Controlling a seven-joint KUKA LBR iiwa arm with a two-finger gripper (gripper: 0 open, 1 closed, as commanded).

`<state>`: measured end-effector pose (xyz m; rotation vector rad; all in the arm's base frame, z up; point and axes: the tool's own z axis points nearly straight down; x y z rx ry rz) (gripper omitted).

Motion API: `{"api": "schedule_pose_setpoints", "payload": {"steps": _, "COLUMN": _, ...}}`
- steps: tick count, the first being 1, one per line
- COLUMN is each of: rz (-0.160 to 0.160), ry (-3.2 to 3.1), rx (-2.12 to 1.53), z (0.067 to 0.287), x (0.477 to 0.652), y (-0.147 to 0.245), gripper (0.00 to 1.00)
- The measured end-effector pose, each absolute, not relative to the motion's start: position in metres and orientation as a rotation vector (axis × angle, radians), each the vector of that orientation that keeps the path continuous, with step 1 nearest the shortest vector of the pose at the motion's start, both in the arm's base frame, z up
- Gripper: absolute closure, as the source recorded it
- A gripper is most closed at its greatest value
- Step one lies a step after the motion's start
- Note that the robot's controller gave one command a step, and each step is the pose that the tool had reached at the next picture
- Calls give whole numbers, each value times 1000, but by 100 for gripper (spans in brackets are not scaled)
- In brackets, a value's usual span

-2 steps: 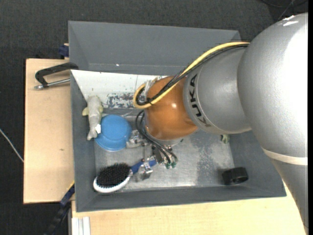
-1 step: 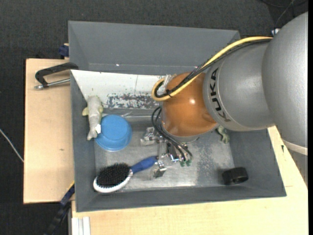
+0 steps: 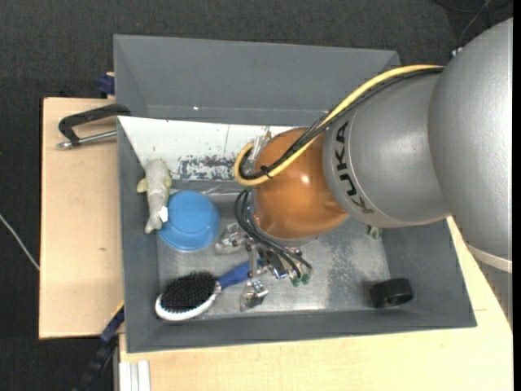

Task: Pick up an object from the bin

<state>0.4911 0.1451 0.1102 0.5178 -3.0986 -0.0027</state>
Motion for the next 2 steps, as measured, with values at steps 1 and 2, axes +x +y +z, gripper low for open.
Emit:
{"api": "schedule_pose_setpoints", "payload": {"steps": 1, "rz": -1, "ry": -3046, "rx": 793, "z": 72, "x": 493, "y": 157, "gripper": 0}}
{"api": "schedule_pose_setpoints", "payload": {"steps": 2, "rz": -2, "ry": -3046, "rx": 790, "z": 73, "x": 494, "y": 157, "gripper": 0}}
